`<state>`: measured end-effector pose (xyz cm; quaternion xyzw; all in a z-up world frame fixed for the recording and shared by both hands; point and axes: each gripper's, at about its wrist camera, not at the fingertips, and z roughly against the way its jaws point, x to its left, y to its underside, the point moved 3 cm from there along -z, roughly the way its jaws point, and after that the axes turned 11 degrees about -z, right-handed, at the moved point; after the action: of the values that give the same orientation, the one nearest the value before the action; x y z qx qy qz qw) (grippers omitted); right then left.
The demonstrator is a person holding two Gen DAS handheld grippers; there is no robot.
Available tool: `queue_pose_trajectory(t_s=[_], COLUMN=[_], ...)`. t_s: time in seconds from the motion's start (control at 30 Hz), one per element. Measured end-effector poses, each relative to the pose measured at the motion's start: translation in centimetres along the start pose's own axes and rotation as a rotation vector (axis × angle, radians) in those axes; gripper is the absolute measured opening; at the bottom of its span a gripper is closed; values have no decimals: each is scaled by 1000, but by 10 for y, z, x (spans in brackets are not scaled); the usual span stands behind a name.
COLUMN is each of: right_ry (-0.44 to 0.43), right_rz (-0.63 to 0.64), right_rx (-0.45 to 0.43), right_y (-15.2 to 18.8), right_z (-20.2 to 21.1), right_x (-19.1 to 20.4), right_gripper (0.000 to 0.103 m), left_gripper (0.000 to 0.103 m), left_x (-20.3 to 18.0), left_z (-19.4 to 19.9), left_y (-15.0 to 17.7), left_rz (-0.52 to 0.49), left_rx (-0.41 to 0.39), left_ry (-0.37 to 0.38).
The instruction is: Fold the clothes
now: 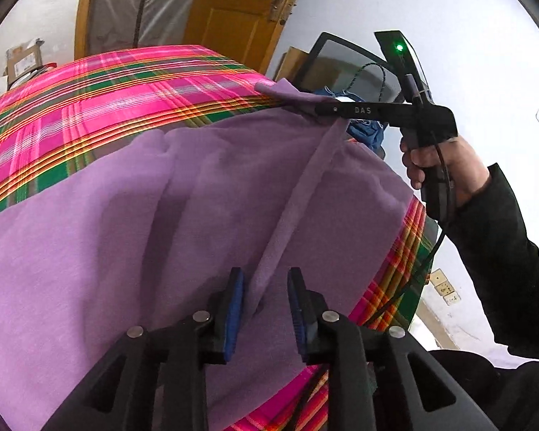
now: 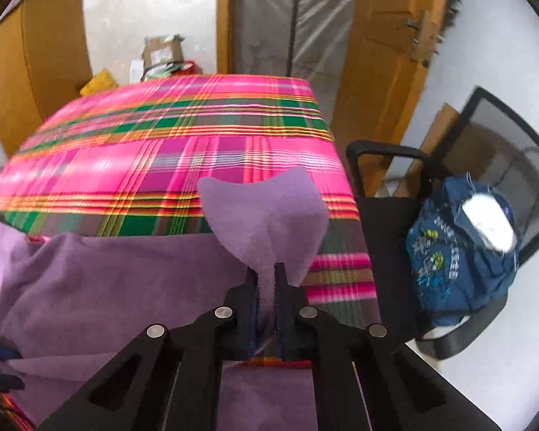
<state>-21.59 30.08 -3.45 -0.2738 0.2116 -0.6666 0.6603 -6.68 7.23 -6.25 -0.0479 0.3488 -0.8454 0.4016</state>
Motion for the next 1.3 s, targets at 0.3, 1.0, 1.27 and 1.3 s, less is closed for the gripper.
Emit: queue_pose_trajectory(t_s=[0.3, 1.0, 1.27, 1.3], right_ry=[-104, 180, -29, -56], right_rz=[-390, 341, -118, -176], right_rx=[44, -44, -130, -138], right_y=[38, 23, 8, 8], right_z=[3, -13, 29, 34], right_x=[-63, 30, -37, -47], right_gripper=[10, 7, 3, 3], left_gripper=[25, 9, 3, 3], left_x=[1, 4, 4, 4], left_z=[-3, -4, 15, 19], left_y=[0, -1, -5, -6], left_rz=[-8, 17, 8, 7], left_rx=[-11, -7, -66, -79], left_ry=[-5, -38, -44, -44])
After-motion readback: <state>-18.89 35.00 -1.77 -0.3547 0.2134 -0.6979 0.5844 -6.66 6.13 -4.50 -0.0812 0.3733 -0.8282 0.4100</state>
